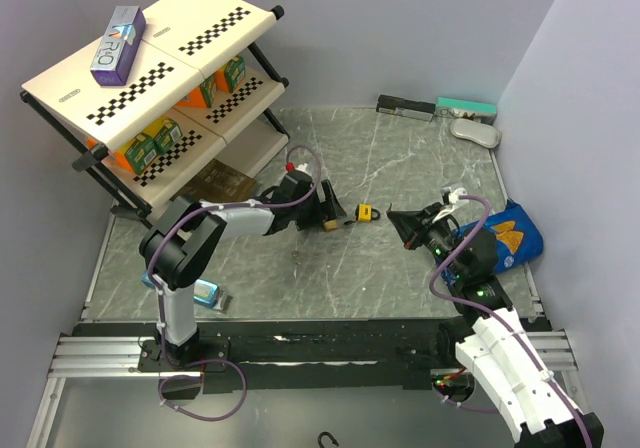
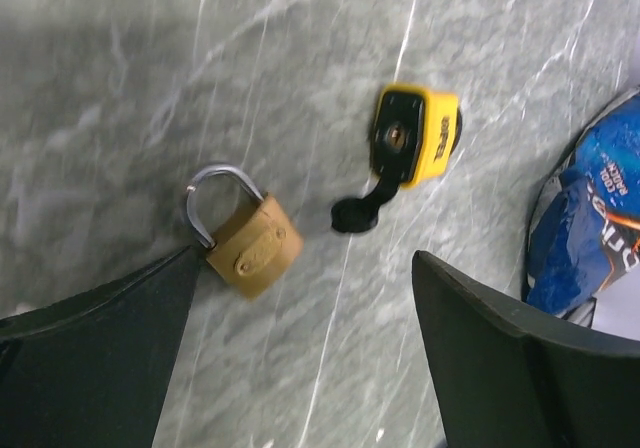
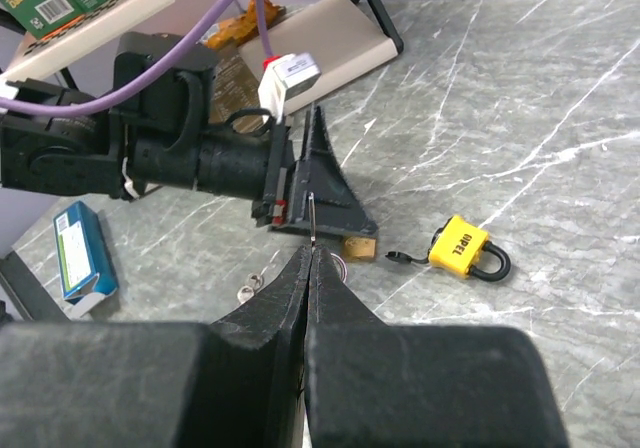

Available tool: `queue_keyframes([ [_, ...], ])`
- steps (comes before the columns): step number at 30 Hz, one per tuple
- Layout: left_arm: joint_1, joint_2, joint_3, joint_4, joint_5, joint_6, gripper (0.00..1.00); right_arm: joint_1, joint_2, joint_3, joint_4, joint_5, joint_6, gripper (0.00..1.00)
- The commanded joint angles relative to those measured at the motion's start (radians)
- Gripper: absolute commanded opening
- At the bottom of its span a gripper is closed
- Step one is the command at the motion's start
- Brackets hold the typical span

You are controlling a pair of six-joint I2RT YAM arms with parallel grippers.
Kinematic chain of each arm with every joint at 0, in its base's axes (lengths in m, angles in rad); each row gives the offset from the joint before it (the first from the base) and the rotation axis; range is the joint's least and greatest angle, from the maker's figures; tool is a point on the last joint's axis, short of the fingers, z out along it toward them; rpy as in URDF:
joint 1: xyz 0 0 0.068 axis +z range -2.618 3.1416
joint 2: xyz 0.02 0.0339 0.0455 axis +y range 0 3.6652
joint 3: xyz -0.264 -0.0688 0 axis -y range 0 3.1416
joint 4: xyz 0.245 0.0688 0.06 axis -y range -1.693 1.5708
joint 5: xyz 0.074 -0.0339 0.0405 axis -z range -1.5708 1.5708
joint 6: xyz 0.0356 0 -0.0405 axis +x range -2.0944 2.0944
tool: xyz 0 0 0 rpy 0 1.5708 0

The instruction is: Unlock with the key

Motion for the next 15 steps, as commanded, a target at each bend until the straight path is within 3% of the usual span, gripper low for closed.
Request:
queue_keyframes([
  [1, -0.003, 0.043, 0.073, -0.028, -0.04, 0.052, 0.94, -0.011, -0.012, -0.014, 0.017, 0.007, -0.01, 0.0],
  [9, -0.003, 0.066, 0.138, -0.088, -0.066, 0.123, 0.94, -0.017, -0.012, -0.027, 0.022, 0.005, -0.008, 0.0],
  [15, -0.001, 0.041, 0.17, -0.227, -0.131, 0.236, 0.91, -0.023, -0.019, -0.031, 0.019, 0.004, -0.01, 0.0],
])
